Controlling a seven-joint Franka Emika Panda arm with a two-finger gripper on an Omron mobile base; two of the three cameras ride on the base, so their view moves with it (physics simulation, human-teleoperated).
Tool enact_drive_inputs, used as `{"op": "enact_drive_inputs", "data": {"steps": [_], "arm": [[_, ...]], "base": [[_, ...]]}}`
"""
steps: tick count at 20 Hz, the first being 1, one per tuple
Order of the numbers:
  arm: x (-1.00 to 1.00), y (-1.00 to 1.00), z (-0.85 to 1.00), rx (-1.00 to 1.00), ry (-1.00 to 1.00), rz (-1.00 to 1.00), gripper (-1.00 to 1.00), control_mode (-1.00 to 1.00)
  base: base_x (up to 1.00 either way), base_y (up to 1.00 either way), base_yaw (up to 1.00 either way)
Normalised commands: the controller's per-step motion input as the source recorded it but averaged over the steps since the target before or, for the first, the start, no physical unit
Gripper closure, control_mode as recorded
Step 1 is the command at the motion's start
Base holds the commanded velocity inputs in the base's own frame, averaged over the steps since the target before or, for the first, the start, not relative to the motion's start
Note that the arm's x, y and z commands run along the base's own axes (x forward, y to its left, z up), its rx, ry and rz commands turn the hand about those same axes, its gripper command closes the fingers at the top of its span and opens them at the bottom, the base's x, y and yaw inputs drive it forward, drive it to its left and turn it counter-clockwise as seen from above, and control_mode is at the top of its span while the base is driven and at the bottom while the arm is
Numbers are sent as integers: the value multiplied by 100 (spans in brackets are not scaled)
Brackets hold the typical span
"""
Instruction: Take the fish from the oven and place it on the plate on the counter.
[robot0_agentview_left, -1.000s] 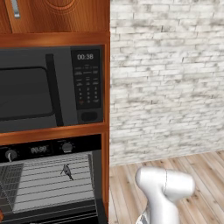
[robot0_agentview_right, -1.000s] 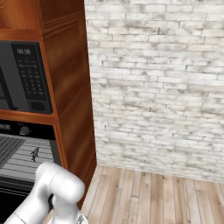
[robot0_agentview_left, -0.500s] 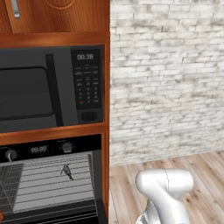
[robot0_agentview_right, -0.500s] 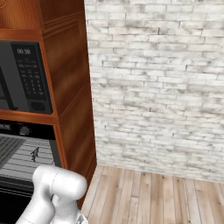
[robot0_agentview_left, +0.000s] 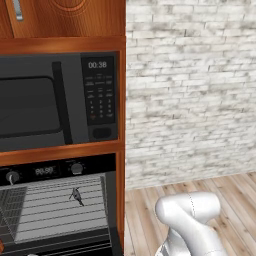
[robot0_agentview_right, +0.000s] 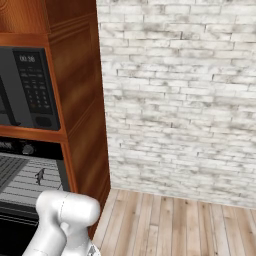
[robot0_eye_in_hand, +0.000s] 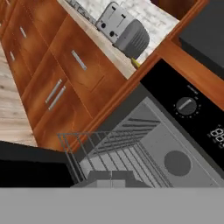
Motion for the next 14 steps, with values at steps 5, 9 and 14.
{"op": "enact_drive_inputs", "data": {"steps": [5, 9, 14], "arm": [[17, -3, 41, 12, 4, -15, -100, -100], [33, -8, 20, 10, 14, -21, -100, -100], [45, -61, 9, 18, 21, -24, -100, -100]], "base": [[0, 0, 0], [0, 0, 0], [0, 0, 0]]}}
